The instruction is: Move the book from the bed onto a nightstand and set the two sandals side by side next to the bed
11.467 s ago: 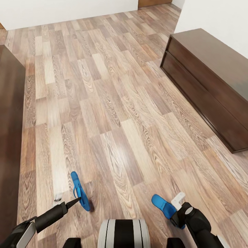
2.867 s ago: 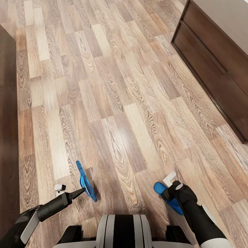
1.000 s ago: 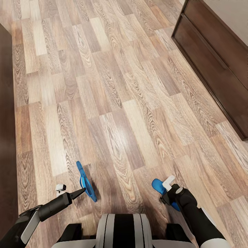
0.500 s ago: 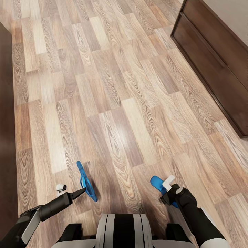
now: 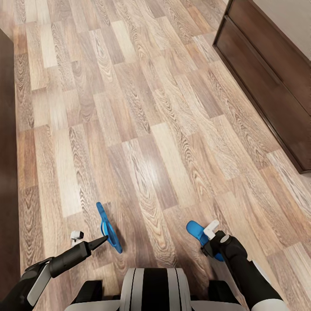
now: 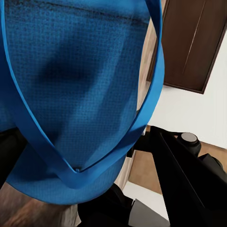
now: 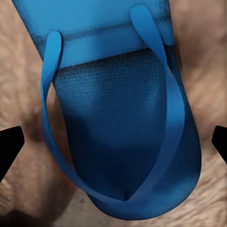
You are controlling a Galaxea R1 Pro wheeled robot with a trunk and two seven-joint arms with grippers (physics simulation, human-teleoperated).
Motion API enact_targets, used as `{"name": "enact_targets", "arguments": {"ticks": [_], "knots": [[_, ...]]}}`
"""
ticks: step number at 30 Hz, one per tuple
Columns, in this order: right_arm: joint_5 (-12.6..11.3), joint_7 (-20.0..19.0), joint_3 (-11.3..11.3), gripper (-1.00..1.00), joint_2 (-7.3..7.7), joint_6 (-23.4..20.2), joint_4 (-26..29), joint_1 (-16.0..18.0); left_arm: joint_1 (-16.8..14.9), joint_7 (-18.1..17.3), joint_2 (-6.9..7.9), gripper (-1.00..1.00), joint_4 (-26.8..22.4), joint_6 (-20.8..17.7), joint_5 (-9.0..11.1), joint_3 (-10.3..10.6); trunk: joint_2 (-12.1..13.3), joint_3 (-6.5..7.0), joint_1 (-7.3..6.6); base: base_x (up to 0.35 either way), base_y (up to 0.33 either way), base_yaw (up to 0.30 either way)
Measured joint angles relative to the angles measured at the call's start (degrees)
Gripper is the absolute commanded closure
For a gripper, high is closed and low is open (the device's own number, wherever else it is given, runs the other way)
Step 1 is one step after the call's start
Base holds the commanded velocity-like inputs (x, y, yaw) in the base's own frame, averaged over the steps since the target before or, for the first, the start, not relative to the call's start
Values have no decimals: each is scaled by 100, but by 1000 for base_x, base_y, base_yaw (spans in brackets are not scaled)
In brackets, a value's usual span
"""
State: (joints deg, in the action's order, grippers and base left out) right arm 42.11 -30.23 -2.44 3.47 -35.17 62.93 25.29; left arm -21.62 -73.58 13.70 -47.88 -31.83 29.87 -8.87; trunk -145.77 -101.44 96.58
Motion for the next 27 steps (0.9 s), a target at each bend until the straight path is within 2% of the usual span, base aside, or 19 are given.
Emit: {"name": "enact_targets", "arguments": {"ticks": [9, 13, 27], "knots": [[0, 3, 0, -100, -8, 0, 0, 0, 0, 0, 0, 100, 0, -2, 0, -1, 0, 0, 0, 0, 0, 0], [4, 3, 0, -100, -9, 0, 0, 0, 1, 16, 0, 100, -1, 4, -5, 0, -5, -88, 11, 0, 0, 0], [9, 12, 0, -100, -5, 0, 0, 0, 0, -4, 0, 100, 0, -9, 0, 0, -5, -89, 10, 0, 0, 0]]}}
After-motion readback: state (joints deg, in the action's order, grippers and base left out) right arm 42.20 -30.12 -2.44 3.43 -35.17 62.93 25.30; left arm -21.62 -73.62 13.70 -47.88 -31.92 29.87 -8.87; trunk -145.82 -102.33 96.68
